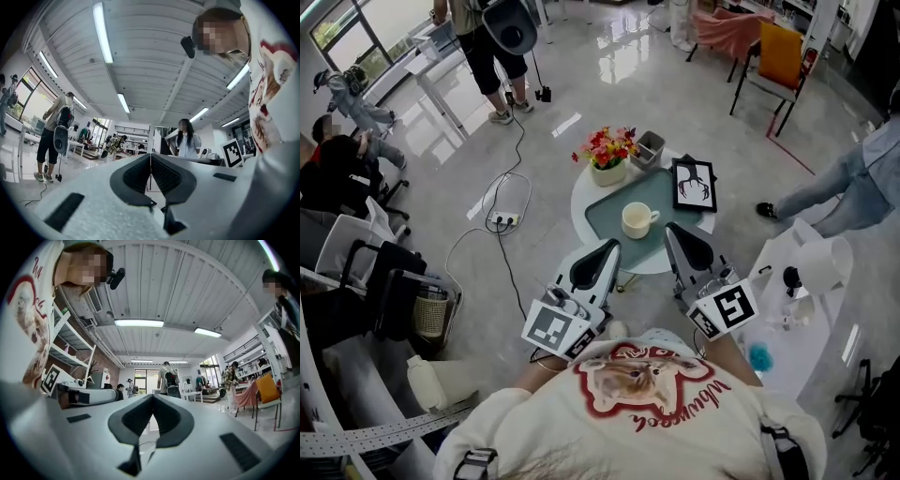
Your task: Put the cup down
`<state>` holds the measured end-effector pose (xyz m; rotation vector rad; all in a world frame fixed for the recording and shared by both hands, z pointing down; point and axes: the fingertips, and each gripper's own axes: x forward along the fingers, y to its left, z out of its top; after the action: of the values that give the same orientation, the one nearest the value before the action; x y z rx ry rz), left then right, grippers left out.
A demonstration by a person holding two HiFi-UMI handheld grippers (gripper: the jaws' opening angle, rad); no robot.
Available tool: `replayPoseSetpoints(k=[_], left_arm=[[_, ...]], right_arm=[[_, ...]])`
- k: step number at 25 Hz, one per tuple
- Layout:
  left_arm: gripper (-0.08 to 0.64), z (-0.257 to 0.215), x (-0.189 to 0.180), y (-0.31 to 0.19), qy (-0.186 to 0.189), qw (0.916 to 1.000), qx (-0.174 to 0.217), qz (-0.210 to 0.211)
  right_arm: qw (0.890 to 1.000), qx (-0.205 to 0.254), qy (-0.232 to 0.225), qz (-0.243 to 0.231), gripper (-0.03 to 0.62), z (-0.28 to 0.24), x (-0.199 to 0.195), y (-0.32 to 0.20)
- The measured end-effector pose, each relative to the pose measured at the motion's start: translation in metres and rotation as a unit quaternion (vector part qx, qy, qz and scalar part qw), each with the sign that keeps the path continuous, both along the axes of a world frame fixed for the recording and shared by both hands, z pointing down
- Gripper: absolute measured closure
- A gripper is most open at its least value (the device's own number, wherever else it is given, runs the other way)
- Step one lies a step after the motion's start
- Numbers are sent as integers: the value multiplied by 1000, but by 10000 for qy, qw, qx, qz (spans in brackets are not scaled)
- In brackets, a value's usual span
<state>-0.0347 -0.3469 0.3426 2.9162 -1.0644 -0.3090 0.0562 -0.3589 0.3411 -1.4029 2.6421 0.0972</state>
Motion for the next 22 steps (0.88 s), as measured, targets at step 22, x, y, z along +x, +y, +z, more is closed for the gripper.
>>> replayPoseSetpoints(k=[22], left_arm=[[543,2,72,198,21,9988,-43,-493]], right_arm=[[9980,186,215,-562,563,-18,56,197]])
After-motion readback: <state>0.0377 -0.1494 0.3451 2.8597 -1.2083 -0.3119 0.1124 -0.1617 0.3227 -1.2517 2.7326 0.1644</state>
